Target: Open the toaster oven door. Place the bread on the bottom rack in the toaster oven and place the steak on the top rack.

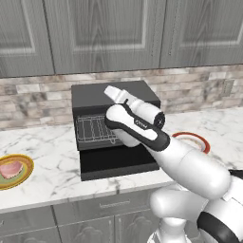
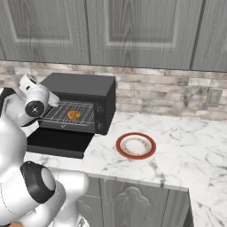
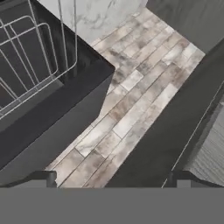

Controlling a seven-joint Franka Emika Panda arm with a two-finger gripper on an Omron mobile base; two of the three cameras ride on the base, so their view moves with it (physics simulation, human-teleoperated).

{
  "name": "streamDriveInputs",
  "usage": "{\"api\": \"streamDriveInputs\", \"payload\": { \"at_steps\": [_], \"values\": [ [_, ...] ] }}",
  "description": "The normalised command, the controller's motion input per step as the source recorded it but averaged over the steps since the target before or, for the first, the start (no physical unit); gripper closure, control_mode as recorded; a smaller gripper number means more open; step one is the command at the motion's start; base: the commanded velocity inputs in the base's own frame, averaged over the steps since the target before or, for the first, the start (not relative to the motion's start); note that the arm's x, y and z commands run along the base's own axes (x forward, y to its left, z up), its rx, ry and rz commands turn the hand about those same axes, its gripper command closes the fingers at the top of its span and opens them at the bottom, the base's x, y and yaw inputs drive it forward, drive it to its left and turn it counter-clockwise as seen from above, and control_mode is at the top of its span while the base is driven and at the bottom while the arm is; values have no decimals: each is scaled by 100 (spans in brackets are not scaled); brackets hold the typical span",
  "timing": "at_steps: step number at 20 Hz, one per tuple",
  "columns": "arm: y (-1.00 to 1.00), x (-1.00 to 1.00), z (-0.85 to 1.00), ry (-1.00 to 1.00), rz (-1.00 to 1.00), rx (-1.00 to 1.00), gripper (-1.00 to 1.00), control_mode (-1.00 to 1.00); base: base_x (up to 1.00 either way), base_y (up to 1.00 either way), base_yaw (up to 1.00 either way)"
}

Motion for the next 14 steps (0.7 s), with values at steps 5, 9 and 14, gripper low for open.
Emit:
{"api": "streamDriveInputs", "payload": {
  "at_steps": [5, 9, 14],
  "values": [
    [-8, -31, 75, 53, 16, 35, -100, -100, 0, 0, 0],
    [-3, -26, 100, 43, 10, 28, -100, -100, 0, 0, 0],
    [-23, -16, 44, 28, 3, 16, -100, -100, 0, 0, 0]
  ]
}}
